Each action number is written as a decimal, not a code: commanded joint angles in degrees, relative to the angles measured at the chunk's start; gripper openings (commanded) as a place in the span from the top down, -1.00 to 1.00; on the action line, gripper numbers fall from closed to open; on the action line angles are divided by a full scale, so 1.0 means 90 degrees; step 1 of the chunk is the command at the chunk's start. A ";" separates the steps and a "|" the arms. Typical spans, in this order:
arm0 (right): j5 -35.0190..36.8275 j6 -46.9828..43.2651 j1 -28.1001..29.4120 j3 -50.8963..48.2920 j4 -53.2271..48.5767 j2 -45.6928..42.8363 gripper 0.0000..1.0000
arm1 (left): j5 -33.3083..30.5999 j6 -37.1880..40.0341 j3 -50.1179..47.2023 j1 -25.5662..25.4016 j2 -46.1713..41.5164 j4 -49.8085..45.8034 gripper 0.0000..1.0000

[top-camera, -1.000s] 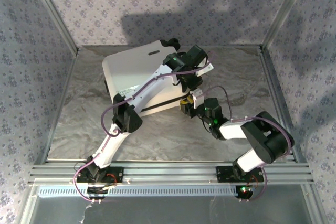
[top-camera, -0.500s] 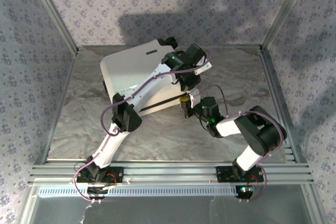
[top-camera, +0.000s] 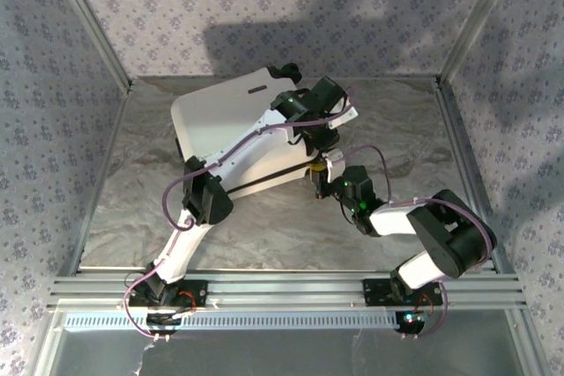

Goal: Pack the luggage

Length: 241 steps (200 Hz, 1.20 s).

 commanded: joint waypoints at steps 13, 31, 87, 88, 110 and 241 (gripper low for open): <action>0.2071 0.0647 -0.0588 0.0113 -0.0690 -0.0186 1.00 | 0.0668 -0.0308 -0.0533 -0.0152 -0.1098 0.0101 1.00; 0.2179 0.0836 -0.0738 0.0198 -0.0766 -0.0125 1.00 | 0.0788 -0.0298 -0.1002 -0.0146 -0.1357 0.0340 1.00; 0.0827 0.0344 -0.1202 0.0239 -0.0026 0.0105 1.00 | 0.1329 -0.0150 -0.1562 -0.0141 -0.1739 0.0366 1.00; 0.0742 0.0320 -0.1211 0.0207 0.0051 0.0108 1.00 | 0.1350 -0.0146 -0.1577 -0.0144 -0.1742 0.0365 1.00; -0.0418 -0.0054 -0.1264 0.0093 0.0071 -0.0134 1.00 | 0.1842 -0.0013 -0.2002 -0.0147 -0.2057 0.0444 1.00; -0.1886 -0.0225 -0.0672 -0.0376 -0.1528 -0.1588 0.55 | 0.2192 0.0482 -0.4218 -0.0056 -0.3637 0.0964 0.51</action>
